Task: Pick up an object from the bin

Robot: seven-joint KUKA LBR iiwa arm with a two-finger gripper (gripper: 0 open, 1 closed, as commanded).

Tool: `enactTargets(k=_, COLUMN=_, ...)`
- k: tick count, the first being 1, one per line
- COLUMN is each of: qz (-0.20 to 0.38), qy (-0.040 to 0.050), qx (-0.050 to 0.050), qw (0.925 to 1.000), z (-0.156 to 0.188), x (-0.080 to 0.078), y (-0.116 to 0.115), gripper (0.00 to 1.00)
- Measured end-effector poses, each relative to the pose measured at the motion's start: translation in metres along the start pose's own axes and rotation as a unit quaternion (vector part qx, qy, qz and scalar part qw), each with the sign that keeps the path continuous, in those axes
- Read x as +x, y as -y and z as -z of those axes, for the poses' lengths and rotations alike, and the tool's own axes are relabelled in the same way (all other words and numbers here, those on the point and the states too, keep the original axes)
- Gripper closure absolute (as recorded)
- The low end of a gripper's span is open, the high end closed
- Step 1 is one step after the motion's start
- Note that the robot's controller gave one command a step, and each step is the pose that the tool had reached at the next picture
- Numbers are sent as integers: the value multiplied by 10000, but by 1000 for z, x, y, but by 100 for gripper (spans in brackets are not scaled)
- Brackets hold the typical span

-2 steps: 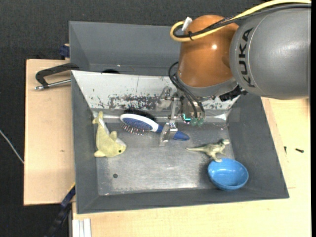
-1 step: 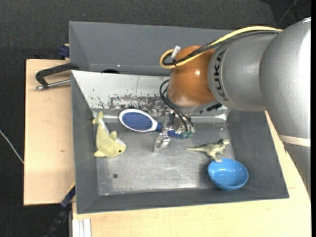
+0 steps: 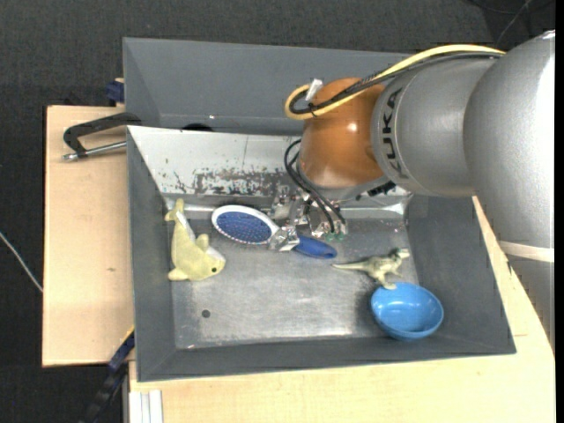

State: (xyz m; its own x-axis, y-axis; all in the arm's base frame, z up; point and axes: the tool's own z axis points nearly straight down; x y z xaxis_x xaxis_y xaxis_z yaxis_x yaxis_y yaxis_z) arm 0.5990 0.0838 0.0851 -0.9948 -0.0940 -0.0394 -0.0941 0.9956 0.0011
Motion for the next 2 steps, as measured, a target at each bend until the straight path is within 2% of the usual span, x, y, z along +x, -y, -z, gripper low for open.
enactTargets(k=1, qz=-372, qy=-126, qx=0, qw=9992, z=111, x=-9, y=-9, gripper=100)
enactTargets(k=2, qz=666, qy=-147, qx=-10, qw=9977, z=165, x=-2, y=-5, gripper=100)
